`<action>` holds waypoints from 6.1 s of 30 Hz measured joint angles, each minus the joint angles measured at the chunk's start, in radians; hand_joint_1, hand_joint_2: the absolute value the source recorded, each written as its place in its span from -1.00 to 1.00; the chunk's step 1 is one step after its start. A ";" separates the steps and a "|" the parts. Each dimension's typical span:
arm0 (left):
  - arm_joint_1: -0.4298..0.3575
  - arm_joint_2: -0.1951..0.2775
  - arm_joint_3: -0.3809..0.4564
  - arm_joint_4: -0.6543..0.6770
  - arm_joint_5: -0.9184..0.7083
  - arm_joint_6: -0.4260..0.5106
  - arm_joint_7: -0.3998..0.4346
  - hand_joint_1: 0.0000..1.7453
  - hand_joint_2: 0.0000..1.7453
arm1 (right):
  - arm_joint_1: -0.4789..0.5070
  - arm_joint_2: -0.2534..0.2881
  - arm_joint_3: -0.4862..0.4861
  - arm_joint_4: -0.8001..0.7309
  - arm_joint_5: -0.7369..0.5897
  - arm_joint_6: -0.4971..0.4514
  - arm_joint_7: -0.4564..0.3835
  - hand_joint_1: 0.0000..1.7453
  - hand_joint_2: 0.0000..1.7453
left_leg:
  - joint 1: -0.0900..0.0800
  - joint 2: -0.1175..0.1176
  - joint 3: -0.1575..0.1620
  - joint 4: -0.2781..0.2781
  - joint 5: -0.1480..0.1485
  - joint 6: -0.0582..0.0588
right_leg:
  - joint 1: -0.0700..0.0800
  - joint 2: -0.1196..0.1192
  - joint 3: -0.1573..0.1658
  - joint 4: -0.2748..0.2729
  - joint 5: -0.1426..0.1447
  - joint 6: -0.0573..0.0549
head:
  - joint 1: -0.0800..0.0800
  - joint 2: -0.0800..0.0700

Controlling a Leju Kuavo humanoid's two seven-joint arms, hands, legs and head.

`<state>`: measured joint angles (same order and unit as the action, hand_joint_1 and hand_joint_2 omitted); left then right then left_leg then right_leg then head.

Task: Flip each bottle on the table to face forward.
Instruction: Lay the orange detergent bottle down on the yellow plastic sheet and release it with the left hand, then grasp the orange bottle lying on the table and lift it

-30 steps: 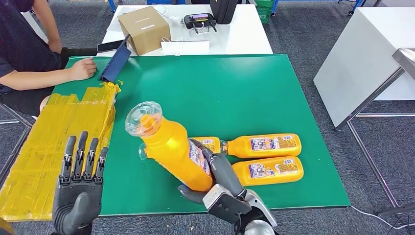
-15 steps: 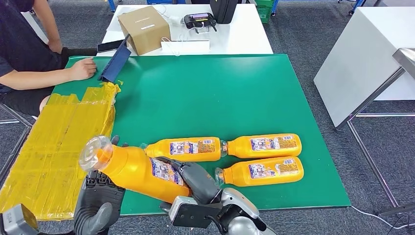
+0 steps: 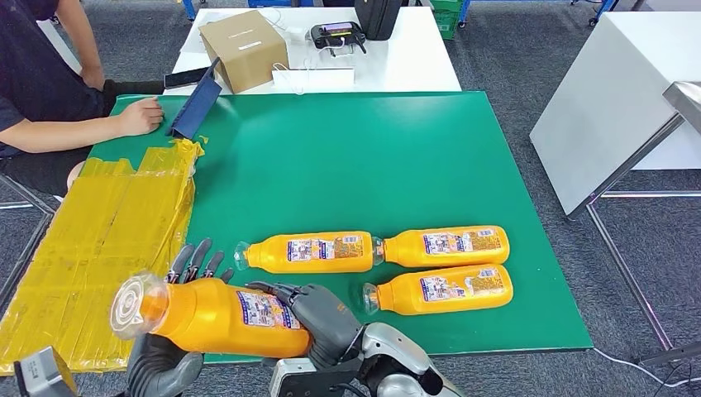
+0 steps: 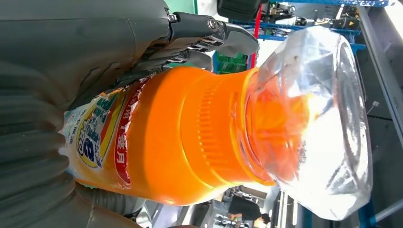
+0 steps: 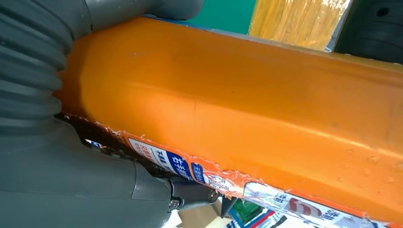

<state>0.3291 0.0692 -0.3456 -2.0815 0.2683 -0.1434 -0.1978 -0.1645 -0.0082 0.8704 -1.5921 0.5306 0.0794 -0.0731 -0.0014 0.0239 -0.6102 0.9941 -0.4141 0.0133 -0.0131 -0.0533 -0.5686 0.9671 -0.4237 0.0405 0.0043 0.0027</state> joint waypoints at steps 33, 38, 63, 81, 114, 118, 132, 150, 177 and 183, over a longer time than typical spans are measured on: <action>0.002 0.014 0.015 0.001 -0.266 0.024 -0.036 1.00 1.00 | -0.002 -0.001 0.015 -0.001 0.001 0.030 -0.012 1.00 1.00 | 0.000 0.000 0.000 0.000 0.000 0.000 | 0.000 0.000 0.000 0.000 0.000 0.000 | 0.000 0.000; 0.004 0.014 0.016 0.000 -0.285 0.034 -0.045 1.00 1.00 | -0.002 -0.001 0.015 -0.003 0.023 0.014 -0.006 -0.63 1.00 | 0.000 0.000 0.000 0.000 0.000 0.000 | 0.000 0.000 0.000 0.000 0.000 0.000 | 0.000 0.000; -0.133 0.059 0.241 0.177 -1.809 0.623 0.164 1.00 1.00 | 0.008 -0.065 -0.243 -0.088 0.086 -0.032 0.166 -1.00 1.00 | 0.000 0.001 0.000 0.000 0.001 0.000 | 0.000 0.000 0.000 0.000 0.000 0.000 | 0.000 0.000; -0.287 0.241 0.131 0.462 -1.780 0.406 0.220 0.33 1.00 | -0.106 -0.090 -0.260 -0.089 0.084 0.016 0.220 -1.00 1.00 | 0.000 0.001 -0.002 0.000 0.003 -0.001 | 0.001 0.000 -0.001 0.001 0.001 0.000 | 0.000 0.000; -0.520 0.421 0.042 0.700 -1.352 0.001 0.097 -1.00 -1.00 | -0.371 -0.041 -0.207 0.332 0.094 0.124 0.315 -1.00 1.00 | 0.001 0.000 -0.003 0.000 0.005 -0.001 | 0.001 0.000 -0.003 0.003 0.001 0.000 | 0.000 0.000; -0.539 0.427 0.038 0.702 -1.251 -0.020 0.063 -1.00 -1.00 | -0.392 -0.027 -0.202 0.392 0.112 0.133 0.315 -1.00 1.00 | 0.001 0.000 -0.003 0.000 0.005 -0.001 | 0.001 0.000 -0.003 0.003 0.001 0.000 | 0.000 0.000; -0.450 0.179 0.300 0.628 -0.578 -0.074 -0.060 -1.00 -1.00 | -0.414 0.076 -0.115 0.687 0.186 0.104 0.224 -1.00 1.00 | 0.000 0.000 -0.005 0.001 0.005 -0.001 | 0.001 0.000 -0.005 0.003 0.001 0.000 | 0.000 0.000; -0.391 -0.006 0.473 0.473 -0.340 -0.168 -0.060 -1.00 -1.00 | -0.437 0.136 -0.054 0.830 0.282 0.066 0.224 -1.00 1.00 | 0.001 0.001 -0.005 0.000 0.005 -0.001 | 0.001 0.000 -0.005 0.003 0.001 0.000 | 0.000 0.000; -0.404 -0.038 0.462 0.474 -0.358 -0.170 -0.059 -1.00 -1.00 | -0.489 0.167 -0.041 1.025 0.371 0.046 0.262 1.00 1.00 | 0.001 0.001 0.008 0.000 0.004 -0.002 | 0.000 0.000 -0.002 0.002 0.000 -0.001 | 0.000 0.000; -0.393 -0.068 0.459 0.433 -0.335 -0.085 0.003 -1.00 -1.00 | -0.457 0.161 -0.105 1.016 0.349 -0.104 0.272 1.00 1.00 | 0.001 0.000 0.008 0.000 0.004 -0.001 | 0.000 0.000 0.003 0.002 0.001 0.000 | 0.000 0.000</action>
<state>-0.0641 0.0007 0.1139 -1.6481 -0.0665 -0.2286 -0.1952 -0.6216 0.1533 0.7654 -0.5760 0.8798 -0.0251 0.1986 -0.0007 0.0237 -0.6025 0.9942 -0.4096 0.0120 -0.0129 -0.0534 -0.5660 0.9693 -0.4231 0.0401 0.0041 0.0027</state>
